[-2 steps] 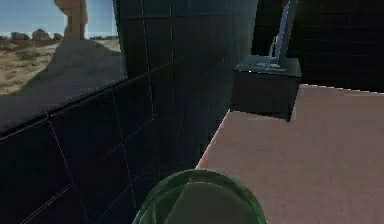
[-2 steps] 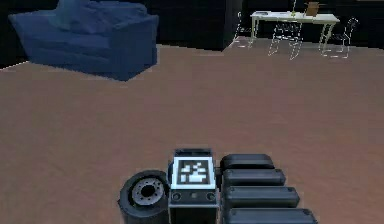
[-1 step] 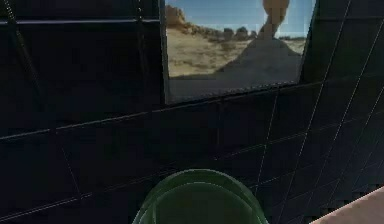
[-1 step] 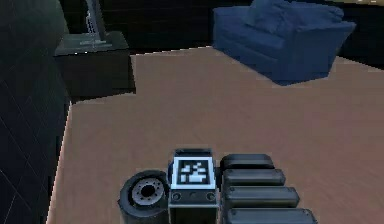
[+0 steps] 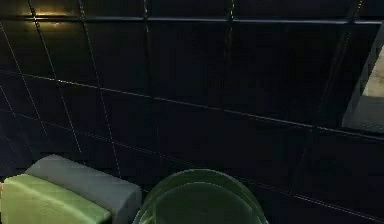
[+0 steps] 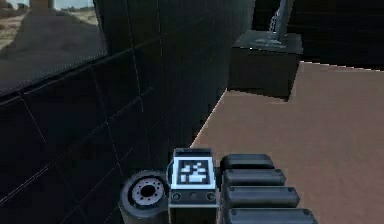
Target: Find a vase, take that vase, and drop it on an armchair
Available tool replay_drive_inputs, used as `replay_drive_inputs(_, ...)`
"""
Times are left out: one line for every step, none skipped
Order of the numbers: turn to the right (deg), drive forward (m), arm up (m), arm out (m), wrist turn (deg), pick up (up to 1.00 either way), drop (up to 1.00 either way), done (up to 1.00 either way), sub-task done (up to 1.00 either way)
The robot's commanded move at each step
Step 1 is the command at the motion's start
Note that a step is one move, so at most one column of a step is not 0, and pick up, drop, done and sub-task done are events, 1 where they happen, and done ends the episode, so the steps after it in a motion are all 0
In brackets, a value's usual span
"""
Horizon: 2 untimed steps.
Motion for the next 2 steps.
replay_drive_inputs(-45.0,0.0,0.0,0.0,0.0,0.0,0.0,0.0,0.0)
replay_drive_inputs(-9.0,0.0,0.0,0.0,0.0,0.0,0.0,0.0,0.0)
